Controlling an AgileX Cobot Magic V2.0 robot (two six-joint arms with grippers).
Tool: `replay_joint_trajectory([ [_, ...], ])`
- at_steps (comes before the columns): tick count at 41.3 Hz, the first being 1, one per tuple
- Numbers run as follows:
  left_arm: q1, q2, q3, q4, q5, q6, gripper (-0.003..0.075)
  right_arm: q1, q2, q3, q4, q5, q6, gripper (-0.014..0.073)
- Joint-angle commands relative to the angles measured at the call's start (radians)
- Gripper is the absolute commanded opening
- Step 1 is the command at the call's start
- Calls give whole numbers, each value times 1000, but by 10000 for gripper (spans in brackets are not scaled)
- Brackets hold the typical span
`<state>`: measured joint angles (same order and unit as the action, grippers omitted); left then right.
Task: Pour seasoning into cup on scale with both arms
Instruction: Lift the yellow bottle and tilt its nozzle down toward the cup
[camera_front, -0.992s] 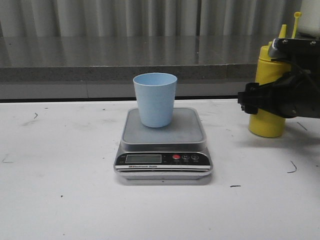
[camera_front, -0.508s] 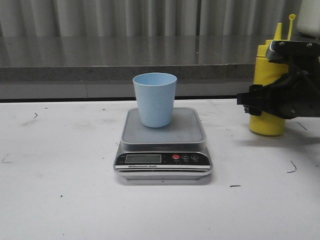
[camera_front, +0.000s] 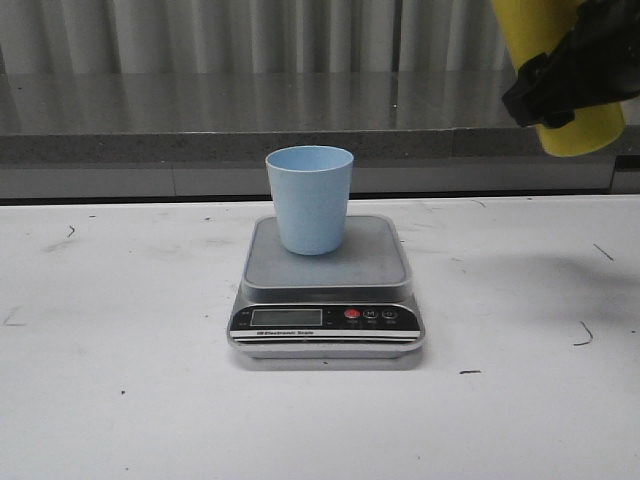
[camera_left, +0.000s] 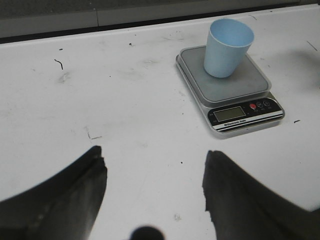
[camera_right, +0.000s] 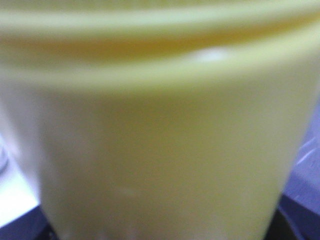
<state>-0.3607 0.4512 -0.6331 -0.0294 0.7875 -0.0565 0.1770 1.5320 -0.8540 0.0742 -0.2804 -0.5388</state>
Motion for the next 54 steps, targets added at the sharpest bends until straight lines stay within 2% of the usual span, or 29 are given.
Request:
replay_joint_trajectory([
  [1, 0, 6, -28, -12, -76, -2, 421, 32, -70, -114, -30, 152, -203, 414],
  [3, 0, 6, -28, -12, -76, -2, 421, 56, -66, -175, -30, 273, -284, 409],
  [7, 0, 6, -28, -12, -76, -2, 421, 100, -46, -254, -51, 418, -375, 358],
  [10, 0, 6, -28, -12, -76, -2, 421, 124, -26, -299, -84, 484, -380, 325],
  [20, 0, 6, -28, -12, -76, -2, 421, 167, 58, -430, -229, 668, -331, 331],
  [27, 0, 6, -28, -12, -77, -2, 421, 203, 93, -506, -501, 798, -175, 331],
  [33, 0, 6, -28, -12, -77, -2, 421, 264, 127, -549, -821, 905, -2, 331],
  [38, 0, 6, -28, -12, -79, -2, 421, 309, 145, -551, -1033, 925, 67, 331],
  [43, 0, 6, -28, -12, -79, -2, 421, 344, 157, -551, -1174, 941, 119, 331],
  [54, 0, 6, -28, -12, -79, -2, 421, 382, 203, -551, -1389, 1058, 121, 331],
])
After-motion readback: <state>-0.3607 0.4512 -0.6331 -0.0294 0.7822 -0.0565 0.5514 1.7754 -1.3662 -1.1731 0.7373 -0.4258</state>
